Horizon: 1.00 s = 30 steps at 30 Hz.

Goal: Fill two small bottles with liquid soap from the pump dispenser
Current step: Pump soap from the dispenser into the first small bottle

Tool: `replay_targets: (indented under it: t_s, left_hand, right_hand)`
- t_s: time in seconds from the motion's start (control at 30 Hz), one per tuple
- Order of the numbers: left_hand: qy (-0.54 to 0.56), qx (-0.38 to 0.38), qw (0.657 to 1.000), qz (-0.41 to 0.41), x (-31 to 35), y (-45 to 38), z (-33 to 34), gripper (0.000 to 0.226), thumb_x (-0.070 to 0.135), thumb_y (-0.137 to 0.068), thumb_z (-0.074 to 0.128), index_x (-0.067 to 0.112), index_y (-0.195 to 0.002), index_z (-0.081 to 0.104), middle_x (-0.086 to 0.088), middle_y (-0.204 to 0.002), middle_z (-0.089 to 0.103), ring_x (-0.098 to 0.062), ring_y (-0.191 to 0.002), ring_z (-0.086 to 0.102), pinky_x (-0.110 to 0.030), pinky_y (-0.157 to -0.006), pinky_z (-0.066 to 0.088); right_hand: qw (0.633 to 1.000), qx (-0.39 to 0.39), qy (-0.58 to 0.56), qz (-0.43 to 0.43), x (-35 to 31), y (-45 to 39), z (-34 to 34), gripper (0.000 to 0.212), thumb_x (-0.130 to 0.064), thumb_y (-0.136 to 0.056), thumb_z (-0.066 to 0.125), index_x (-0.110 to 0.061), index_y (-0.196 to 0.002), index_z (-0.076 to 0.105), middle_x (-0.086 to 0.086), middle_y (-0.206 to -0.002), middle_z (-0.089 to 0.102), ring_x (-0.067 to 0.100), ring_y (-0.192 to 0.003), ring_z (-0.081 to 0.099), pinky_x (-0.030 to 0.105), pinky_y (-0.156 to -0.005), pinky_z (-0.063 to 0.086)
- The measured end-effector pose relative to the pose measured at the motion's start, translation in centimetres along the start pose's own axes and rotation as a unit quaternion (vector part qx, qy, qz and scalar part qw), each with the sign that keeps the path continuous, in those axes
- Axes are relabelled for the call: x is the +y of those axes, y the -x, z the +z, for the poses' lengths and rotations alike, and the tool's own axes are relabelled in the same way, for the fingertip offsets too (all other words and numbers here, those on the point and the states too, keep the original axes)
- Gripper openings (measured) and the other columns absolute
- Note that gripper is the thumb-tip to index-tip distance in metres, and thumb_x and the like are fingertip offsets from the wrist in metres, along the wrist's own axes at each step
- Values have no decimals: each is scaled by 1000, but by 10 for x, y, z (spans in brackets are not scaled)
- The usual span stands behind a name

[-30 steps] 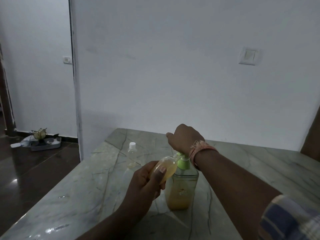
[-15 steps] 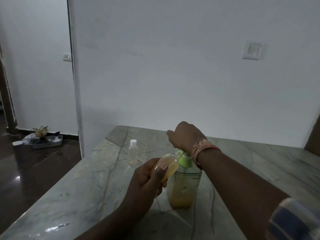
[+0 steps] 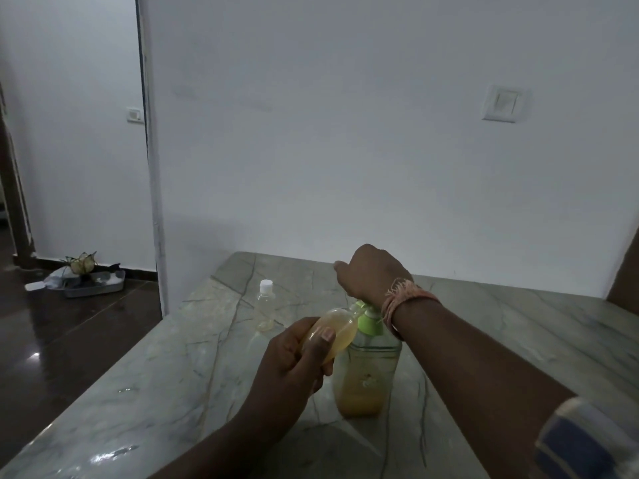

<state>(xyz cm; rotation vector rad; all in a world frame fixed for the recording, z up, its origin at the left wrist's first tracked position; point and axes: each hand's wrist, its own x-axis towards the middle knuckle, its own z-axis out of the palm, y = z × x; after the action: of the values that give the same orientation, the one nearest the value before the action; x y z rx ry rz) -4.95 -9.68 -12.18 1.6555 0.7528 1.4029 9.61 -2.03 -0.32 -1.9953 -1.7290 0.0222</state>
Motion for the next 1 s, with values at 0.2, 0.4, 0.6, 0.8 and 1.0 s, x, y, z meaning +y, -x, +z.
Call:
replay_targets:
  t_s: [0.2,0.4,0.6,0.8,1.0]
  left_hand:
    - [-13,4,1000,0,-3,-1,0,39,49,-93,52,19,-112,68,3,-67,62,-7,-55,56,-22,-52,44]
    - [-1,0,1000,2,-1,0,-1,37,50,-92,53,22,-112,68,-1,-67,62,-11,-55,54,-23,-50,44]
    - [-8,5,1000,3,-3,-3,0,36,51,-92,55,23,-112,68,-1,-66,64,-9,-54,56,-21,-51,44]
    - [-11,7,1000,-2,1,0,0,28,41,-97,52,21,-109,68,-1,-66,63,-9,-54,55,-22,-50,44]
    - [6,6,1000,-3,0,-1,0,33,44,-93,53,21,-110,69,-2,-64,62,-10,-53,53,-21,-49,42]
  right_hand:
    - [999,-9,-25,19,4,0,7,33,-41,-87,47,-15,-70,58,5,-78,68,25,-72,64,30,-65,48]
    - [1000,-13,10,0,-2,0,1,36,-42,-89,47,-15,-67,58,3,-75,68,24,-71,64,29,-64,47]
    - [999,-3,-46,23,4,-1,9,39,-46,-86,44,-15,-69,61,4,-78,70,26,-75,66,35,-76,53]
    - [999,-17,-22,20,-2,3,4,38,-46,-85,45,-15,-69,60,5,-82,72,27,-77,67,35,-78,54]
    - [1000,18,-15,9,0,4,2,40,-47,-95,46,-19,-67,46,3,-79,57,28,-81,60,33,-73,47]
